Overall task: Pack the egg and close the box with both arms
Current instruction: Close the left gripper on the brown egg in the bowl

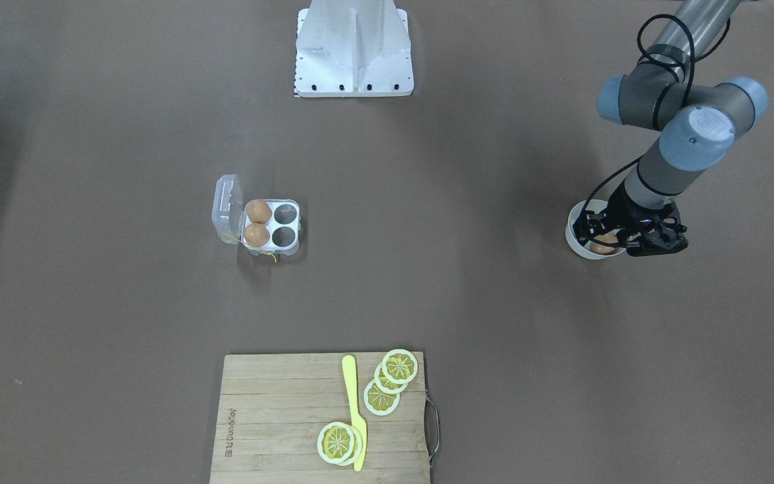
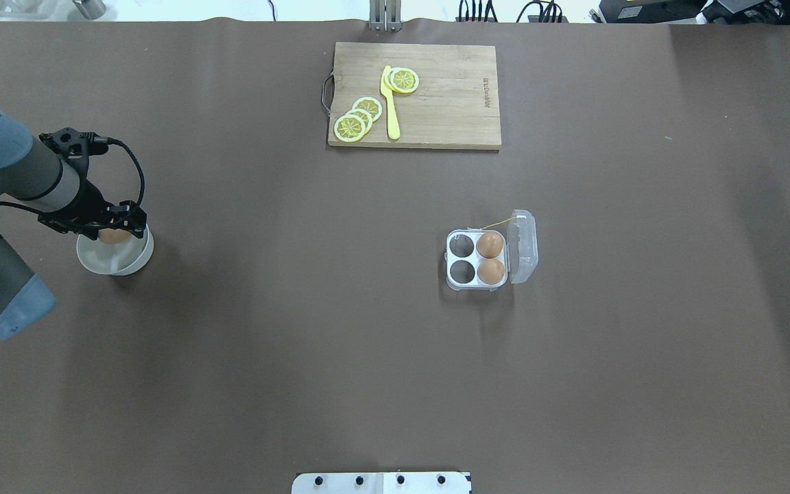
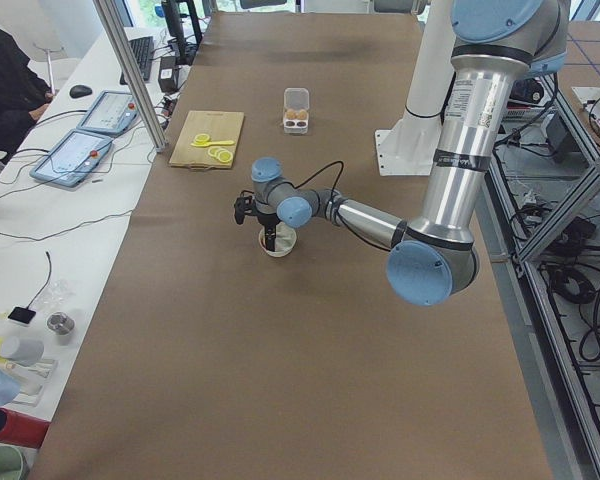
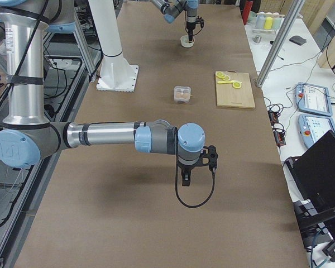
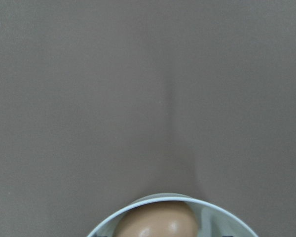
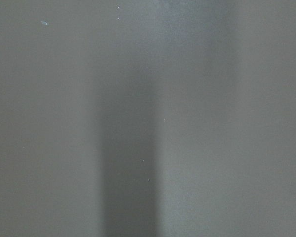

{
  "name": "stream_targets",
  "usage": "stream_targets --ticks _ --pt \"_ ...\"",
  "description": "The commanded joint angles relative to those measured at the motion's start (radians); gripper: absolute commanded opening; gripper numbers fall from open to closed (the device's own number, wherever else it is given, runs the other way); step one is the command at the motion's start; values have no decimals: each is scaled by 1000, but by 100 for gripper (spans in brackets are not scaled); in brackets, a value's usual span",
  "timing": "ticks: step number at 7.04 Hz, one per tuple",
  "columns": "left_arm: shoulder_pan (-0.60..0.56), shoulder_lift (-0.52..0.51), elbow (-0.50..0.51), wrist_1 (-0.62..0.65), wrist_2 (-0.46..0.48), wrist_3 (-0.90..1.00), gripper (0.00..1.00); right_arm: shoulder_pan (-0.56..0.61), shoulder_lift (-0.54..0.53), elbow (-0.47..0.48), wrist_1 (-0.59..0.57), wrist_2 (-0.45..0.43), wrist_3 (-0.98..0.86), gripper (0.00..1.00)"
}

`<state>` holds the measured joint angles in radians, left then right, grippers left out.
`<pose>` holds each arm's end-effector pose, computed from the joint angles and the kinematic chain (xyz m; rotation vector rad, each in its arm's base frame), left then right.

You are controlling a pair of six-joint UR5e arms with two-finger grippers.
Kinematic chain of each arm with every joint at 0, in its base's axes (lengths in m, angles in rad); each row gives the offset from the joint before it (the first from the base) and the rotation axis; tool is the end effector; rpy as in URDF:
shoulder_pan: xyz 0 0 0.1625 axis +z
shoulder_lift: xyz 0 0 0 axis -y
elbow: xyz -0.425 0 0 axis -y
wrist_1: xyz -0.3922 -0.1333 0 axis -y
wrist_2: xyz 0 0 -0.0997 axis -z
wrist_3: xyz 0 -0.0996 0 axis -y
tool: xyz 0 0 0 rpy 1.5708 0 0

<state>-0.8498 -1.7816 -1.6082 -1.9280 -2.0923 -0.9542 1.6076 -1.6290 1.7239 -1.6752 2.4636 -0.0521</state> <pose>0.3334 -0.5061 0.4960 0.0203 0.7770 -0.0635 0.0728 -0.4624 0.6130 0.0308 -0.8923 -0.0100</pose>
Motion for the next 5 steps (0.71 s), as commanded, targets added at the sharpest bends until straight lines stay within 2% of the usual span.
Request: stream_targets --ticks 1,5 --pt "0 1 7 0 0 0 82 0 1 2 0 0 0 100" --pt "-2 1 1 0 0 -1 59 0 1 2 0 2 -2 100"
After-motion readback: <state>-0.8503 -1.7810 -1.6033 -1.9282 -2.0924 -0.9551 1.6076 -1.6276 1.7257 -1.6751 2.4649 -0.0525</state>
